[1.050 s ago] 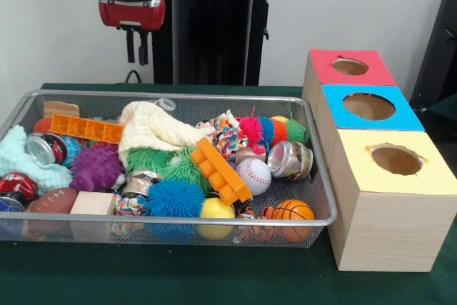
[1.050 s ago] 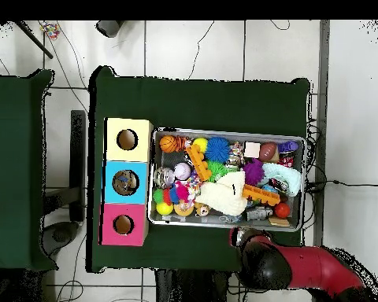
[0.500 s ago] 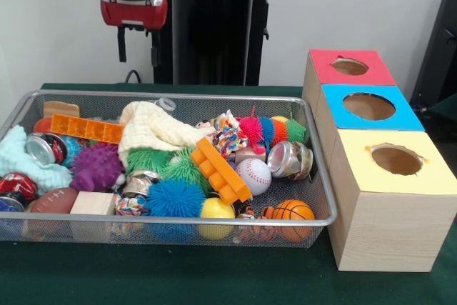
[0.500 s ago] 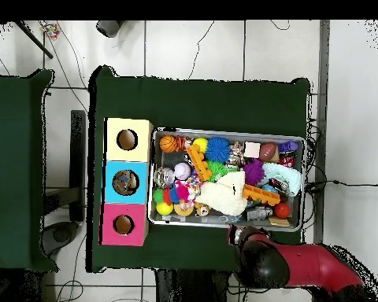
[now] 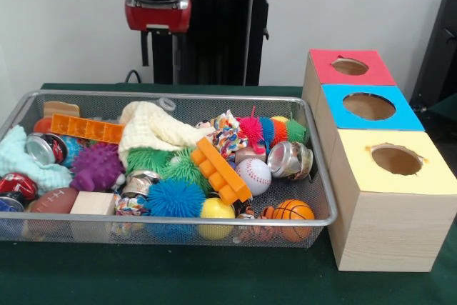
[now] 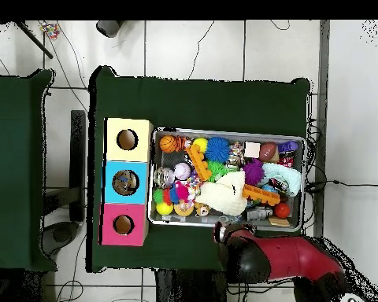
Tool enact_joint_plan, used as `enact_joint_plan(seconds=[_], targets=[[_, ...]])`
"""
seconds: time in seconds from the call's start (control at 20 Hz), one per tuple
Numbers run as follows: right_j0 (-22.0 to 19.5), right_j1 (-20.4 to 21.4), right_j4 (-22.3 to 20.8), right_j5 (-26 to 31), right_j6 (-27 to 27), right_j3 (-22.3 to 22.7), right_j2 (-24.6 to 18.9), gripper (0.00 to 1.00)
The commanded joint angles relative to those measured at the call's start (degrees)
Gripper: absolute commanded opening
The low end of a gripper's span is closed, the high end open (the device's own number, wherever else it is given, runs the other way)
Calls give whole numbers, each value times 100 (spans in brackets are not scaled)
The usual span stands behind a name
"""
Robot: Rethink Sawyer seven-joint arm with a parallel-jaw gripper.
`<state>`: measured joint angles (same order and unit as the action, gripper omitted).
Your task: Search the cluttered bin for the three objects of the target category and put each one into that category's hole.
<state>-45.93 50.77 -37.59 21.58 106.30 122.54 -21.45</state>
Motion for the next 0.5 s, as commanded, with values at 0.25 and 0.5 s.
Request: enact_joint_plan(seconds=[0.25,0.5], targets=[[536,-341,-100,226,190,-239,114,100],[594,-696,-187,212,91,-466,159,100]])
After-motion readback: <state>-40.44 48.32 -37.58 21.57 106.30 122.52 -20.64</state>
